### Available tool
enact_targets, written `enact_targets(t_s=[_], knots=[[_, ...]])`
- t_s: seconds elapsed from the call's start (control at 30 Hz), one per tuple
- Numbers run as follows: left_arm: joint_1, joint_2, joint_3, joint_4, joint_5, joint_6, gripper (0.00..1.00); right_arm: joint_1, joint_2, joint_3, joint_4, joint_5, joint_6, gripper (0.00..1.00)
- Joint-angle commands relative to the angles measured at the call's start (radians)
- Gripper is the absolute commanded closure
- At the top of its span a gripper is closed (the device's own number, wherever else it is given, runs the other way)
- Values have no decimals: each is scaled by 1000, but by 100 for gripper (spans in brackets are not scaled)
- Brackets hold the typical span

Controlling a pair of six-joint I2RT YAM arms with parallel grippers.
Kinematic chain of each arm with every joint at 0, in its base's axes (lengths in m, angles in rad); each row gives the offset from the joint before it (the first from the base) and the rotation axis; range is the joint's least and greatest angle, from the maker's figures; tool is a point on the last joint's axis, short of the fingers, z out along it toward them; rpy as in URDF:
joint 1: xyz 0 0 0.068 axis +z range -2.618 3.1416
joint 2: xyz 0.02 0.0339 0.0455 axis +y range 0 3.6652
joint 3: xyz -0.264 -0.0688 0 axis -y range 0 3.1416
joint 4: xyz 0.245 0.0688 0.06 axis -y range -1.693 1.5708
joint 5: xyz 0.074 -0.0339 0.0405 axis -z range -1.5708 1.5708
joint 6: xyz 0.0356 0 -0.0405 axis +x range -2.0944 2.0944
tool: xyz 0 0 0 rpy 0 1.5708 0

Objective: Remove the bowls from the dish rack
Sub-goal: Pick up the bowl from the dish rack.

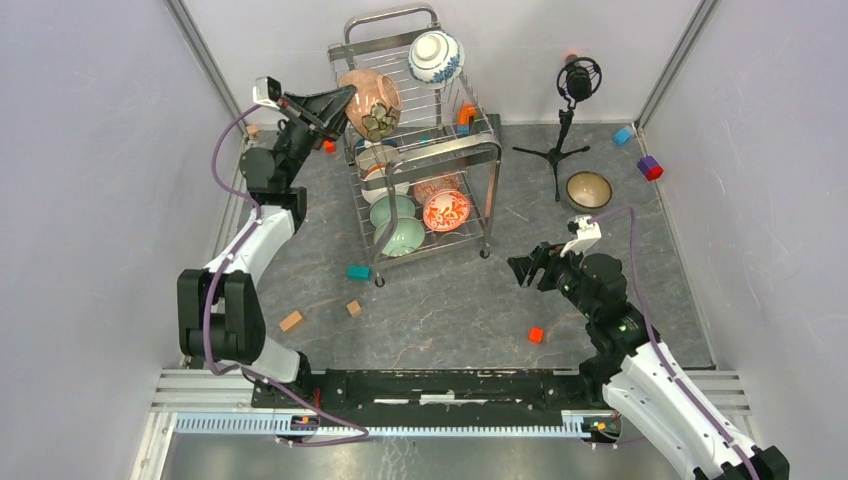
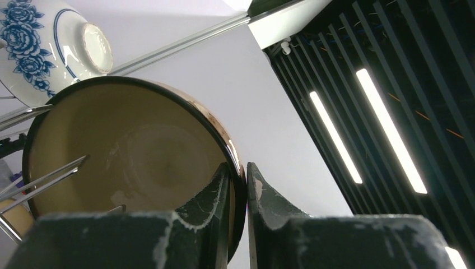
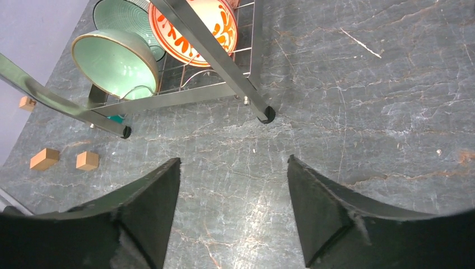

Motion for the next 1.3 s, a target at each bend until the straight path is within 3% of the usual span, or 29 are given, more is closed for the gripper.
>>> enact_targets(t_s=[0.0, 0.37, 0.63, 1.27], knots=[[-5, -87, 71, -11, -51, 73, 98, 3, 14, 96, -33, 42, 45, 21], [-43, -168, 174, -165, -71, 183, 98, -30, 89, 239, -90, 87, 142, 18], [-73, -190, 244, -241, -102, 221, 98, -149, 126, 265, -73, -62, 178, 17], [-235, -315, 373, -484, -130, 420, 98, -181, -109, 234, -143, -101, 84, 17]])
